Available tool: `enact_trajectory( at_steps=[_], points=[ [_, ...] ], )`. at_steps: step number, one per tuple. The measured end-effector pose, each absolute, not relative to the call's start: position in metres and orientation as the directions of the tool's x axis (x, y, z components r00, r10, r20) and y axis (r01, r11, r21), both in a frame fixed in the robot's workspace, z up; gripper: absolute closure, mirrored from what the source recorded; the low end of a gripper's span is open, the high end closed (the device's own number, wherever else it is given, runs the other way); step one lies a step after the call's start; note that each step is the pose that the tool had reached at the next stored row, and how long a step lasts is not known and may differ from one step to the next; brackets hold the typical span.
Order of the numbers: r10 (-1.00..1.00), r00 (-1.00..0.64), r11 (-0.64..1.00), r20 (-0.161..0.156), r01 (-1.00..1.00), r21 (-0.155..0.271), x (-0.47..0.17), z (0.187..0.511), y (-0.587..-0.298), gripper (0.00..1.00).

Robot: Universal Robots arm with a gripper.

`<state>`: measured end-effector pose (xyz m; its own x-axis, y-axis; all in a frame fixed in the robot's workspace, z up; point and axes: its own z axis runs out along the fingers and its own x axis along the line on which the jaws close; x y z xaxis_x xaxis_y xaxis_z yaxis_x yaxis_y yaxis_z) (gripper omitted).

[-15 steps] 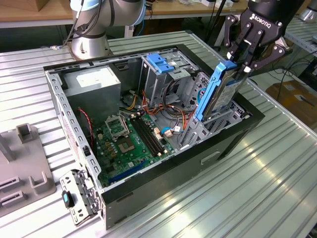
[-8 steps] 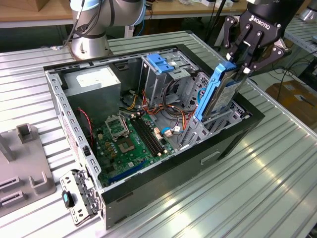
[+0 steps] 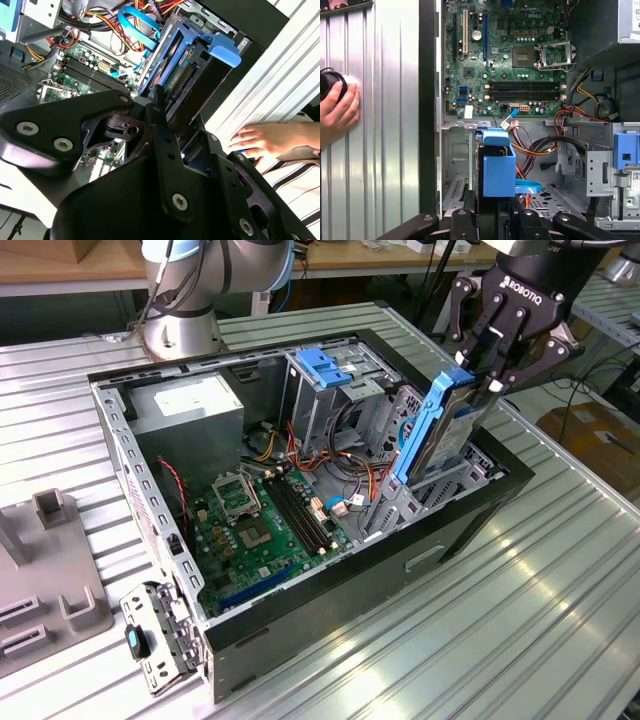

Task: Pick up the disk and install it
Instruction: 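Insert the disk into the insertion slot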

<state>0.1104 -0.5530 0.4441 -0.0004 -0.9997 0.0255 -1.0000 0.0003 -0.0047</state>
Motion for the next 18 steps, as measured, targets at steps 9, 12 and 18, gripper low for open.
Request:
enact_trajectory(
  at_steps=[9,12,18],
  points=[
    [-1.0,0.0,0.0,0.026,-1.0,-0.005,0.11,0.427,-0.553,0.65],
    [-1.0,0.0,0.0,0.025,-1.0,-0.005,0.11,0.42,-0.553,0.65],
    [-1.0,0.0,0.0,0.026,-1.0,-0.005,0.11,0.402,-0.553,0.65]
  ],
)
